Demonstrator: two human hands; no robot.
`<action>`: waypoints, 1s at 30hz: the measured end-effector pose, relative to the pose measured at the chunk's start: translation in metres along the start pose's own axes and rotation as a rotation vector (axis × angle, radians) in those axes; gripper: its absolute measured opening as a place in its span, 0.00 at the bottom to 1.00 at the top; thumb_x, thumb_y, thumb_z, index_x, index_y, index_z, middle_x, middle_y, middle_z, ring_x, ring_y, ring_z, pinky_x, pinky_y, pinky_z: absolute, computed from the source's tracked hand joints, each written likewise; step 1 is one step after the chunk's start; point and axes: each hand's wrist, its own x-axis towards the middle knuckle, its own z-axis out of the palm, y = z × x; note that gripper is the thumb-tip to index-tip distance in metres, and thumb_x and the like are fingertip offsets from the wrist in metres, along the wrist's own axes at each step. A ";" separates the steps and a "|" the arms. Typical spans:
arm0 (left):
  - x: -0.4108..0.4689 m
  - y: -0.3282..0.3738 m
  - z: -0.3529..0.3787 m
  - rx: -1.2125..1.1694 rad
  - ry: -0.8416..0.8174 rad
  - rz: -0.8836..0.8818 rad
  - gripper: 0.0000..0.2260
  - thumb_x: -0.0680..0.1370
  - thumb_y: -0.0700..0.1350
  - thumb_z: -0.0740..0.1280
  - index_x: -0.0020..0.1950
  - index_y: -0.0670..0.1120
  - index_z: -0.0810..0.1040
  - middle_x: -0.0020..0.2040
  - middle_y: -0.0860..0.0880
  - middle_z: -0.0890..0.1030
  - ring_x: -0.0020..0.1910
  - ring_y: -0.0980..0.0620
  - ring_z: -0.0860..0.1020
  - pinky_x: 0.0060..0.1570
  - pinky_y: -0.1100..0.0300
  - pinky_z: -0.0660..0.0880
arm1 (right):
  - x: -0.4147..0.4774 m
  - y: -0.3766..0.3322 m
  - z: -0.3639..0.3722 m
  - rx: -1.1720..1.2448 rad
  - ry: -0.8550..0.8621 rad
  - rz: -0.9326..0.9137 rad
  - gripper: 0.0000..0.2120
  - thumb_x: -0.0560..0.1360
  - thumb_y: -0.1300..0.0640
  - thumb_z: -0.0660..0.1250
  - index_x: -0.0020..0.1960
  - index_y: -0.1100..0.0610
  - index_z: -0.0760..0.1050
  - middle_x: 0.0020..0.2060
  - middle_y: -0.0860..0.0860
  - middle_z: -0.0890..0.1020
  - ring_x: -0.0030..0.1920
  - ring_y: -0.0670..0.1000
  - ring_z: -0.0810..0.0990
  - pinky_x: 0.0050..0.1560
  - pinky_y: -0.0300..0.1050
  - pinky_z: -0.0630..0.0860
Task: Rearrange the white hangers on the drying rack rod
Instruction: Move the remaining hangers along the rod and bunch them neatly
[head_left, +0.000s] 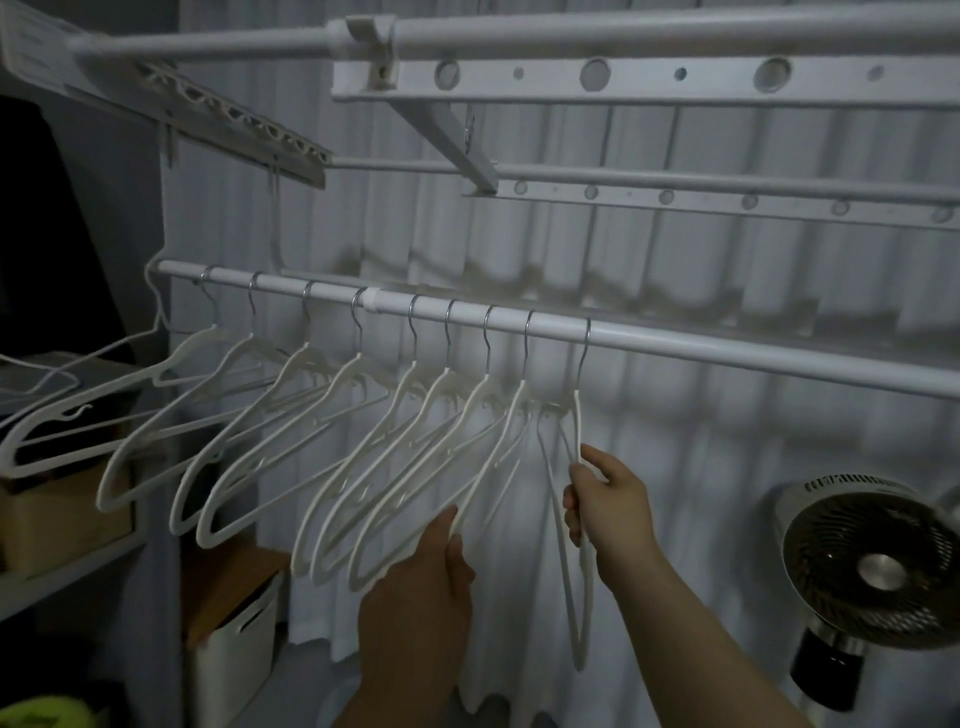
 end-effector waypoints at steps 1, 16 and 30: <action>0.000 0.000 -0.001 0.017 0.001 0.002 0.19 0.80 0.45 0.53 0.71 0.53 0.59 0.52 0.49 0.81 0.47 0.48 0.81 0.53 0.53 0.76 | 0.000 0.000 0.000 -0.005 -0.001 0.000 0.16 0.77 0.65 0.57 0.64 0.58 0.69 0.24 0.54 0.71 0.13 0.42 0.65 0.15 0.31 0.62; -0.001 0.002 -0.003 0.103 -0.011 0.039 0.19 0.80 0.49 0.53 0.71 0.55 0.59 0.53 0.50 0.81 0.48 0.50 0.80 0.54 0.55 0.76 | 0.002 -0.005 0.002 -0.068 -0.059 0.017 0.16 0.77 0.63 0.57 0.64 0.57 0.68 0.25 0.54 0.72 0.14 0.44 0.66 0.16 0.32 0.63; -0.032 0.047 -0.012 0.047 0.381 0.293 0.12 0.74 0.45 0.65 0.57 0.47 0.78 0.47 0.54 0.77 0.46 0.49 0.77 0.48 0.53 0.72 | -0.010 -0.009 -0.064 -0.255 0.101 -0.263 0.09 0.76 0.58 0.61 0.54 0.60 0.74 0.28 0.46 0.71 0.27 0.41 0.72 0.24 0.26 0.66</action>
